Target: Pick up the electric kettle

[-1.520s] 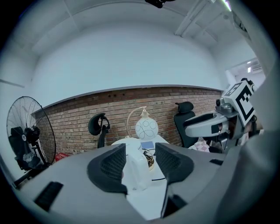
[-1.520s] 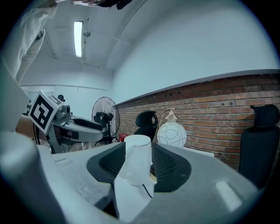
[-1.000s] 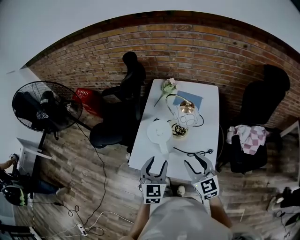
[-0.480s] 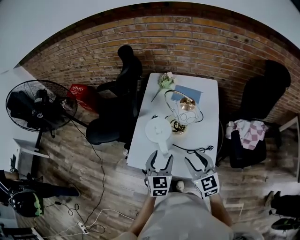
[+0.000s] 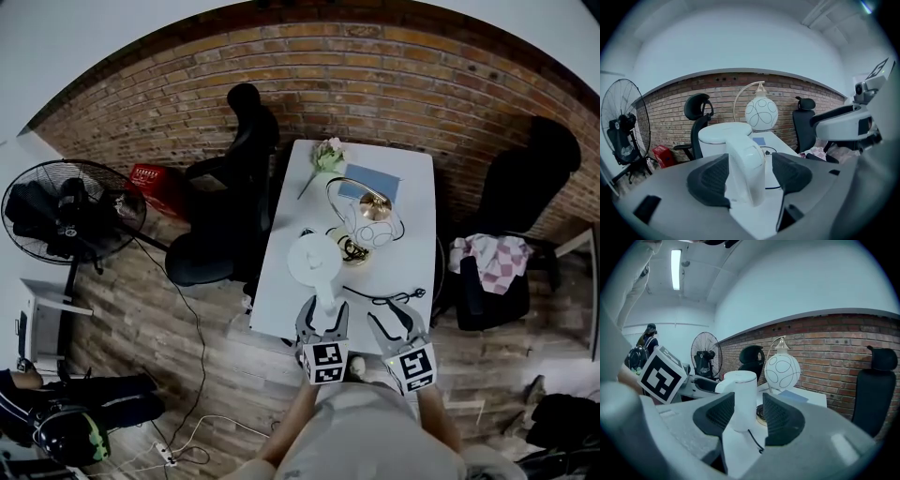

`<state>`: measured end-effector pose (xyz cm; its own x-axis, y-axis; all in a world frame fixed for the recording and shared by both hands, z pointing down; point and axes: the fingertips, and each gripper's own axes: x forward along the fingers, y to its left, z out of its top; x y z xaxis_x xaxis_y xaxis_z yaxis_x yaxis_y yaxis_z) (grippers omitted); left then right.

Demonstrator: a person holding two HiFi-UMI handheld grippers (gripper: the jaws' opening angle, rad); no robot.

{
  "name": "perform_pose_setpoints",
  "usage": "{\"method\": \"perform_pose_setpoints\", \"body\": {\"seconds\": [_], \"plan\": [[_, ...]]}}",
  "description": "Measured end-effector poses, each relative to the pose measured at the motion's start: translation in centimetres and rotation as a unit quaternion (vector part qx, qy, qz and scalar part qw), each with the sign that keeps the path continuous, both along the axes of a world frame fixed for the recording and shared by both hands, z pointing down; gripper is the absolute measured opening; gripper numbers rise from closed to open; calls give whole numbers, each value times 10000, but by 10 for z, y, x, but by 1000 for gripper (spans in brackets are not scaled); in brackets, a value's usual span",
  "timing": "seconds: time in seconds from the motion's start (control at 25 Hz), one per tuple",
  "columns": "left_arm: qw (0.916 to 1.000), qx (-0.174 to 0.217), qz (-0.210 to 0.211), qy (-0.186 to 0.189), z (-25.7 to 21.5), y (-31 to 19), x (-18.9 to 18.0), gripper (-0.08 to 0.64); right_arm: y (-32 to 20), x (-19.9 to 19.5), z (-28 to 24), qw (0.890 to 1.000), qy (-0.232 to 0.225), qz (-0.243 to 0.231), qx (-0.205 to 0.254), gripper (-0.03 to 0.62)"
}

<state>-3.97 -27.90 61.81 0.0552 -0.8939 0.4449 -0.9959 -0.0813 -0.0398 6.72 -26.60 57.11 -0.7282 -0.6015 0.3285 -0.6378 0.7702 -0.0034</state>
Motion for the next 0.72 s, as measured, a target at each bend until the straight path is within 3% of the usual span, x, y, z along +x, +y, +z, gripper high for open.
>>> {"method": "perform_pose_setpoints", "body": {"seconds": [0.4,0.72], "plan": [[9999,-52,-36,161,9,0,-15,281,-8,-28,15,9997,45,-144,-177,178],[9998,9,125,175,7,12,-37,209,-17,-55,38,9986,179,-414,-258,191]]}}
